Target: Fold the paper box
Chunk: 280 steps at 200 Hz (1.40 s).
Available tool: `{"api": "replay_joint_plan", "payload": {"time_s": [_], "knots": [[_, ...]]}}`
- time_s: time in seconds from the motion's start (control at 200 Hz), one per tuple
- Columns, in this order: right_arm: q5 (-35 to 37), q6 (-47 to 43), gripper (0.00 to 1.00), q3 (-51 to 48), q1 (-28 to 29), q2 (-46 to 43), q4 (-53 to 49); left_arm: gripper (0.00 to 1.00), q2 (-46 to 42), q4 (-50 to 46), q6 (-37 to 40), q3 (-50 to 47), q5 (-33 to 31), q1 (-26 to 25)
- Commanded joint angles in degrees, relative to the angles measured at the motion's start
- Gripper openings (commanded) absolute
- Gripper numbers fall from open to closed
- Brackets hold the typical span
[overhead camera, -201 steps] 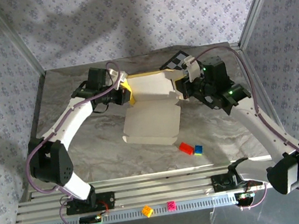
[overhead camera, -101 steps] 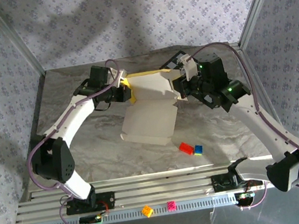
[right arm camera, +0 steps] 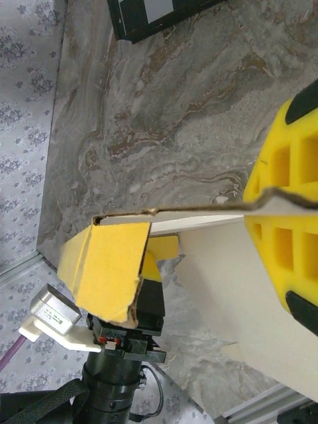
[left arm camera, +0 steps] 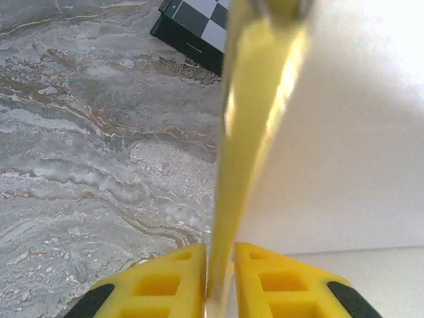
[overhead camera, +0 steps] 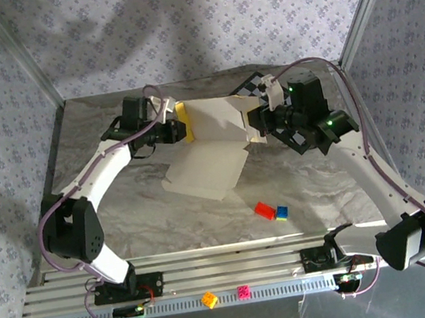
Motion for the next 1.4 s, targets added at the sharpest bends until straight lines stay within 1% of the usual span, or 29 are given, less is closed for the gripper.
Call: {"api": "replay_joint_plan", "payload": {"time_s": [0.0, 0.06, 0.135, 0.225, 0.315, 0.47, 0.67, 0.93, 1.039, 1.164, 1.274, 1.394], "knots": [[-2.4, 1.6, 0.00, 1.8, -0.6, -0.2, 0.2, 0.13, -2.3, 2.2, -0.6, -0.3, 2.2, 0.1], [-2.9, 2.0, 0.00, 1.5, -0.9, -0.4, 0.6, 0.10, -2.3, 2.4, -0.6, -0.3, 2.2, 0.0], [-3.4, 2.2, 0.00, 1.5, -0.9, -0.5, 0.8, 0.11, -2.2, 2.7, -1.0, -0.3, 1.9, 0.0], [-4.0, 2.4, 0.00, 1.4, -1.0, -0.5, 0.8, 0.19, -2.2, 3.7, -1.4, -0.7, 1.6, 0.0], [-4.6, 2.6, 0.00, 1.3, -1.2, -0.5, 1.0, 0.23, -2.1, 4.6, -1.7, -0.9, 1.4, -0.2], [-5.2, 2.9, 0.00, 1.2, -1.5, -1.0, 1.2, 0.28, -1.3, 5.9, -2.4, -0.8, 1.1, -0.3], [-6.3, 3.3, 0.00, 0.7, -2.0, -1.3, 1.6, 0.38, 0.1, 7.6, -3.4, -0.9, -0.9, -0.3], [-5.8, 0.7, 0.00, -1.4, -1.6, -0.7, 1.3, 0.39, 3.2, 9.3, -4.9, -1.3, -3.5, -0.6], [-6.3, -1.3, 0.00, -0.8, -0.3, 0.2, 0.1, 0.41, 3.5, 12.6, -6.3, -3.7, -3.3, -0.7], [-8.5, -1.8, 0.00, -1.6, -0.3, 0.8, -0.6, 0.45, 4.3, 17.5, -7.4, -6.2, -1.3, -0.6], [-12.2, -1.0, 0.00, -2.7, -1.4, 2.4, -0.4, 0.46, 5.7, 20.4, -8.9, -7.2, 1.3, -0.1], [-16.5, -0.4, 0.00, -2.7, -1.9, 5.7, 0.5, 0.48, 6.2, 21.3, -10.0, -8.1, 1.7, 0.2]]}}
